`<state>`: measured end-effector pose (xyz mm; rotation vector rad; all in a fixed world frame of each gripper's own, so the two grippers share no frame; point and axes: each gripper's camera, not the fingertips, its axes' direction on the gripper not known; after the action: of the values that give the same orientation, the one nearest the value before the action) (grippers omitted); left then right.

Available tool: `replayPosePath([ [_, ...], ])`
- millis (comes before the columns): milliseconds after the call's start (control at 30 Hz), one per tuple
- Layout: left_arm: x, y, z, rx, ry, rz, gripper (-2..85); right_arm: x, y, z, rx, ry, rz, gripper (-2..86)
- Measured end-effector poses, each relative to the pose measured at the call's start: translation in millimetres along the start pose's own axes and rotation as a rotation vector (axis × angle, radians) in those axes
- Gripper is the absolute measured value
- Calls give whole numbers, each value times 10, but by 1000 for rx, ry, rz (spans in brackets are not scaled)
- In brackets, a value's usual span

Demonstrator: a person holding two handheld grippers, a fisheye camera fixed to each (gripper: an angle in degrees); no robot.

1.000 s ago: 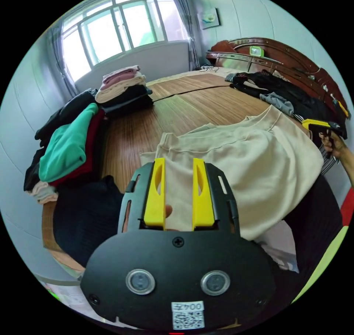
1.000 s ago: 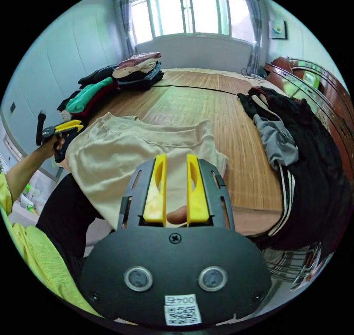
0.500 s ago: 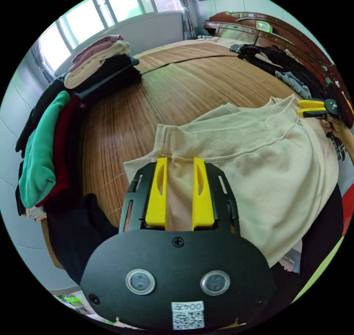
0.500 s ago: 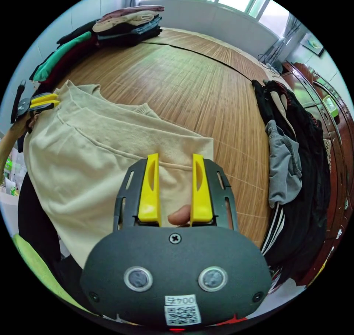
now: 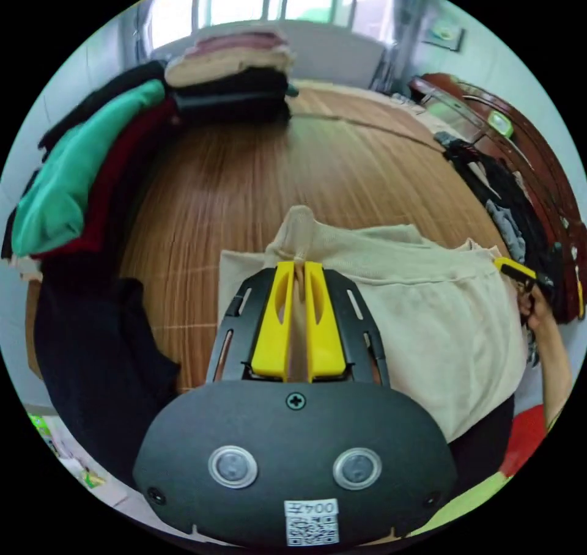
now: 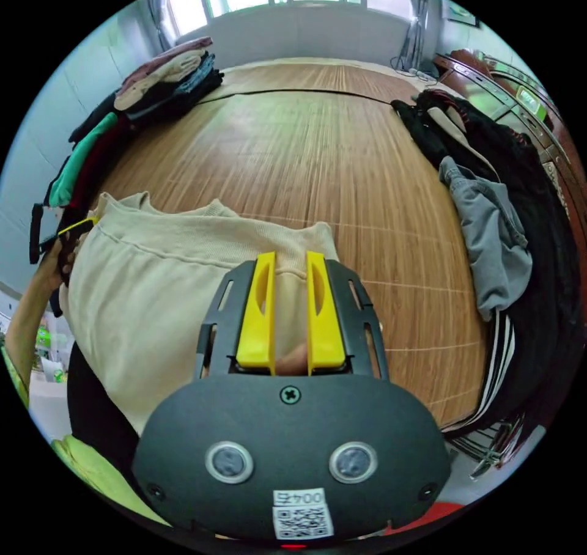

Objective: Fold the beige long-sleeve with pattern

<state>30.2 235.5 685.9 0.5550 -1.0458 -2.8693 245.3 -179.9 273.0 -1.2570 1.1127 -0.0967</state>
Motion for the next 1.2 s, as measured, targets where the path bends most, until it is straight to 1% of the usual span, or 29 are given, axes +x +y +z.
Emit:
replayPosePath([
  [67, -60, -151, -142, -1, 104, -106, 16, 39, 3, -156, -1, -2, 16, 83],
  [100, -75, -180, -225, 0, 138, -122, 16, 110, 61, -358, 57, -32, 33, 88],
  [167, -98, -153, -815, 78, 233, -114, 17, 289, 247, -694, 156, -81, 69, 95],
  [200, -122, -112, -997, 101, 244, -112, 17, 445, 421, -874, 196, -129, 101, 99],
  [233, -197, 7, -1356, 144, 252, -109, 18, 531, 529, -957, 215, -160, 118, 101],
  [267, -306, 177, -1705, 170, 240, -109, 19, 686, 761, -1088, 247, -229, 143, 106],
  [300, -368, 278, -1863, 174, 226, -114, 20, 822, 1012, -1179, 257, -284, 168, 111],
  [367, -607, 797, -2406, 167, 201, -136, 24, 970, 1434, -1287, 268, -343, 196, 115],
  [400, -641, 944, -2507, 161, 207, -137, 25, 1044, 1737, -1342, 275, -382, 221, 119],
  [467, -640, 1652, -2842, 145, 242, -132, 33, 1134, 2200, -1399, 279, -442, 267, 125],
  [500, -601, 1838, -2907, 143, 255, -125, 35, 1178, 2509, -1423, 287, -475, 306, 129],
  [567, -376, 2523, -3105, 136, 273, -112, 46, 1233, 2936, -1429, 296, -523, 376, 134],
  [633, -153, 2903, -3209, 130, 279, -91, 58, 1276, 3262, -1418, 302, -563, 433, 136],
  [733, 167, 3153, -3369, 123, 300, -71, 78, 1319, 3421, -1455, 275, -554, 433, 141],
  [800, 326, 3078, -3490, 128, 305, -60, 90, 1383, 3233, -1562, 274, -532, 371, 147],
  [933, 756, 2563, -3660, 123, 279, -5, 117, 1626, 2662, -1577, 265, -516, 304, 160],
  [1067, 1288, 1833, -3523, 87, 229, 101, 143, 1988, 1877, -1287, 165, -505, 227, 181],
  [1200, 1483, 1105, -3242, 52, 215, 175, 170, 2328, 1270, -940, 45, -550, 126, 193],
])
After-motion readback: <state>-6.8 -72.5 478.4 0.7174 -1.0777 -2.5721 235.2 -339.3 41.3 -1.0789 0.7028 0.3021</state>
